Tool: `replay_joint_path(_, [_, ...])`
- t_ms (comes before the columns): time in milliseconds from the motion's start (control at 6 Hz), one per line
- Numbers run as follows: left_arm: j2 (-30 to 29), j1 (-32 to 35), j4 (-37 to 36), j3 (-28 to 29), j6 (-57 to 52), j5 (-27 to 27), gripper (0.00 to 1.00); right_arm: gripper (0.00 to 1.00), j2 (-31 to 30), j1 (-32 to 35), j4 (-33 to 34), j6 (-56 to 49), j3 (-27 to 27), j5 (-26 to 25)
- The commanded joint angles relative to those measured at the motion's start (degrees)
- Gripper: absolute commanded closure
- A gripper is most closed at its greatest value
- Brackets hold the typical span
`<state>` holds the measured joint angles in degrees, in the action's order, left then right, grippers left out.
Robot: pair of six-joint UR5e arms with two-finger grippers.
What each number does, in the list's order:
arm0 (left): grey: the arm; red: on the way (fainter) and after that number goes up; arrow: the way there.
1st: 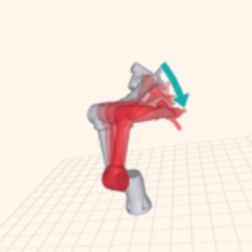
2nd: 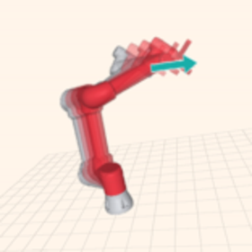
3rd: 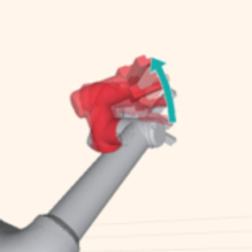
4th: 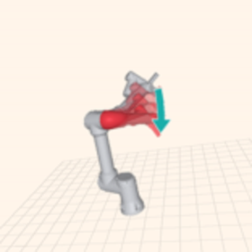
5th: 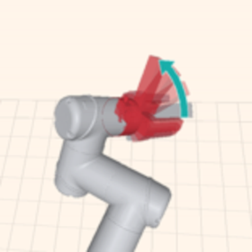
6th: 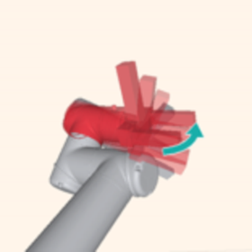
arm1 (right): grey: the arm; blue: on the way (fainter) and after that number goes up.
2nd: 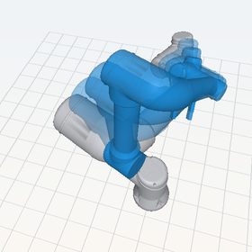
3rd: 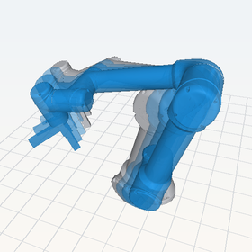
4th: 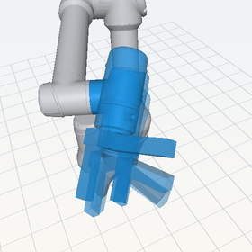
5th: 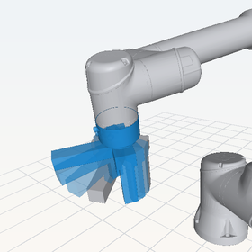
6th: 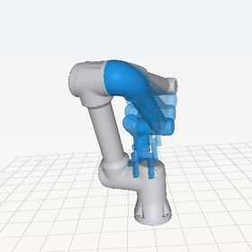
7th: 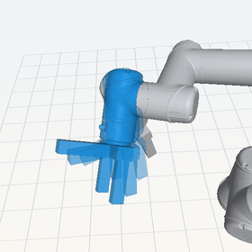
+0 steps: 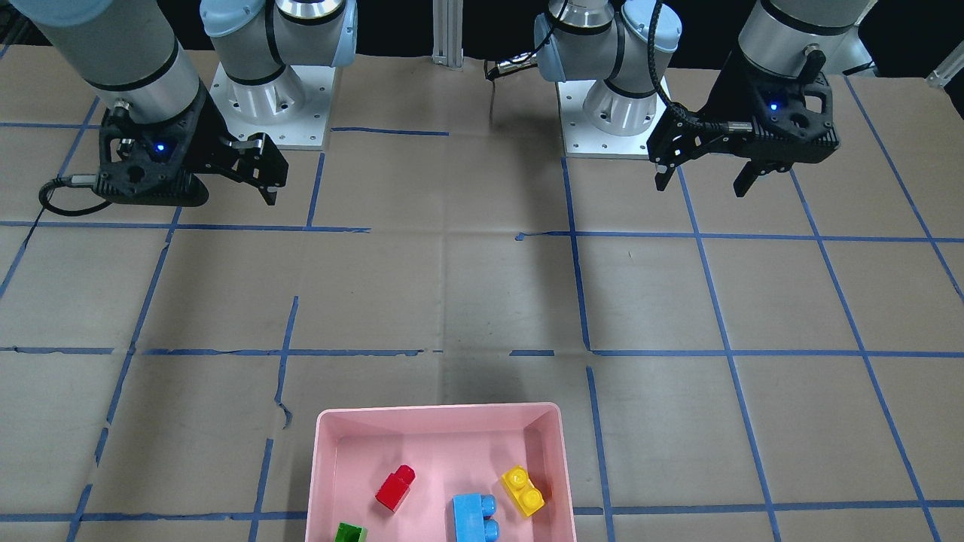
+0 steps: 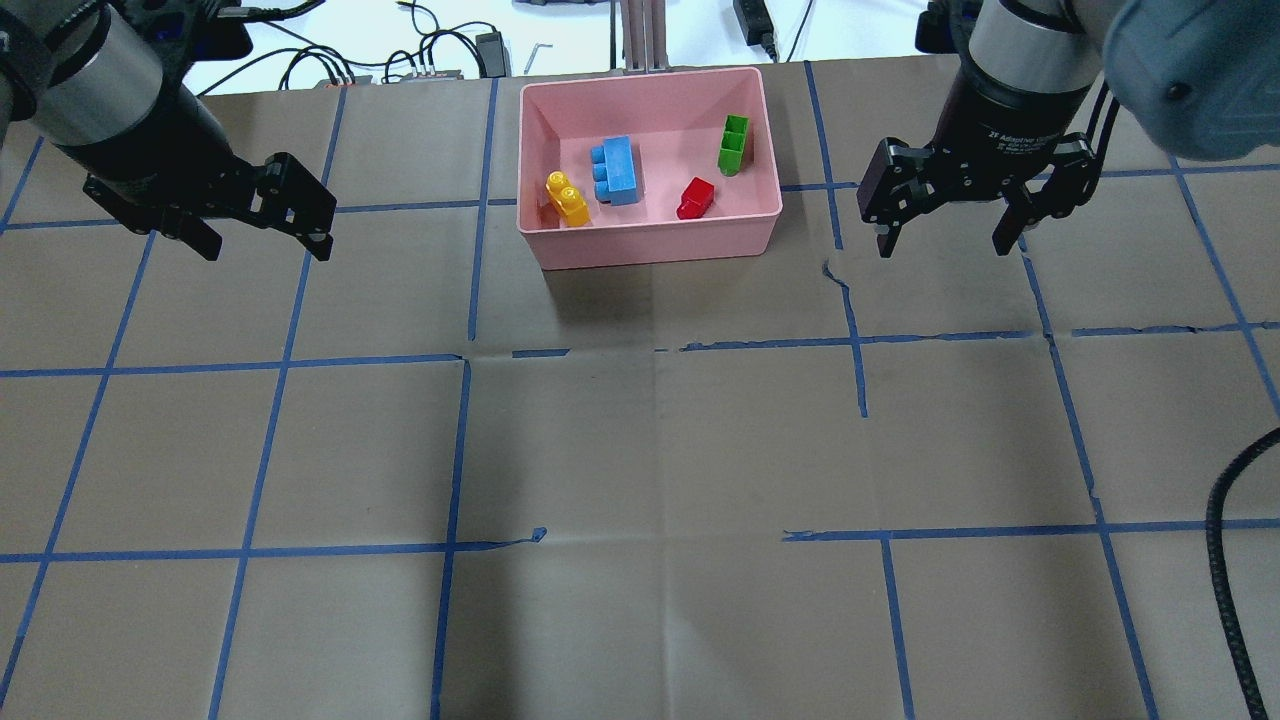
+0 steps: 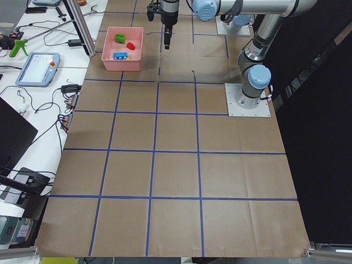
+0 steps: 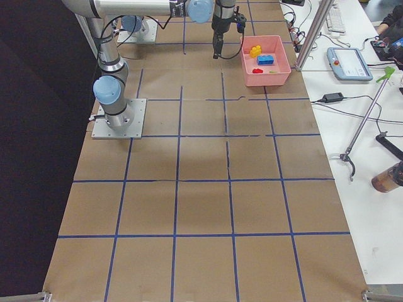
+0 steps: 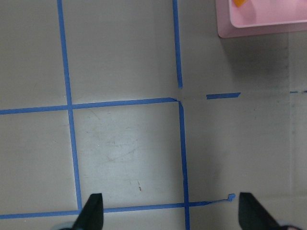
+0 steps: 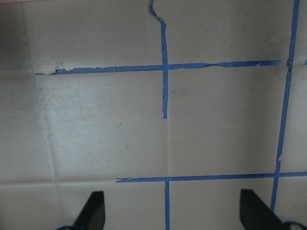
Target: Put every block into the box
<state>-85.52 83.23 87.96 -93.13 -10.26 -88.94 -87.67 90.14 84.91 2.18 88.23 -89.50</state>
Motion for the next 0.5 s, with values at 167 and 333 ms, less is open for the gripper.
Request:
replay_joint_path(167, [0.0,0.0,-0.2,-0.2,0.1,0.0,0.0,0.01,-0.5,0.0,1.3,0.7,0.0,0.1])
replay_joint_path(333, [0.0,0.1,-0.2,-0.2,0.1,0.0,0.0,0.01,-0.3,0.0,1.4,0.6,0.0,0.2])
